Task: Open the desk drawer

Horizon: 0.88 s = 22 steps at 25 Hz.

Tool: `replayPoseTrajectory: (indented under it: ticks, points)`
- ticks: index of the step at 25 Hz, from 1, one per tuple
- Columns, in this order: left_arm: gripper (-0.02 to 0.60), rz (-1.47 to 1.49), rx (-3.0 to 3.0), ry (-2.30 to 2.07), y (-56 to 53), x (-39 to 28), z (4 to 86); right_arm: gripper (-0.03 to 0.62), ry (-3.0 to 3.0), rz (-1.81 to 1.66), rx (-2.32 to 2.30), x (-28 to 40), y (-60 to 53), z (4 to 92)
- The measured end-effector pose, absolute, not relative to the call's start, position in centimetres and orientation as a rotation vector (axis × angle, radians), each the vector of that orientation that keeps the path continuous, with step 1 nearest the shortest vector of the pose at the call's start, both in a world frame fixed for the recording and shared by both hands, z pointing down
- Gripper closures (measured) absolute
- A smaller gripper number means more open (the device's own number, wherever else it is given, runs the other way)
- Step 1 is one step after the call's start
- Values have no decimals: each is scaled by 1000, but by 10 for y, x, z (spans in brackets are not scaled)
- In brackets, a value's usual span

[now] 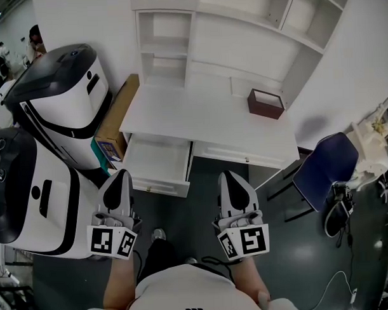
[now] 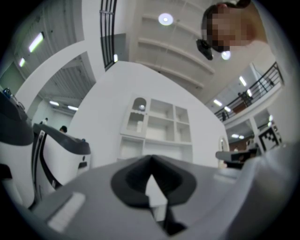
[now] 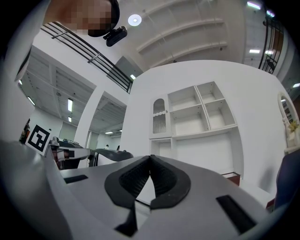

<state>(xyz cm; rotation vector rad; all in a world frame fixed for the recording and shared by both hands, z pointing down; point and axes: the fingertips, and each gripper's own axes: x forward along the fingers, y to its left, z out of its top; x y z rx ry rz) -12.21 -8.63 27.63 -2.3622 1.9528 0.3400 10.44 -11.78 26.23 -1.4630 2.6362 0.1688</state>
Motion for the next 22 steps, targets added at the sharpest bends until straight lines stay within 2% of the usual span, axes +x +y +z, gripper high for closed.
replayPoseTrajectory:
  ticks: [22]
  points:
    - [575, 302, -2350, 1931, -88, -115, 272, 594, 2648, 175, -1454, 104, -120, 261]
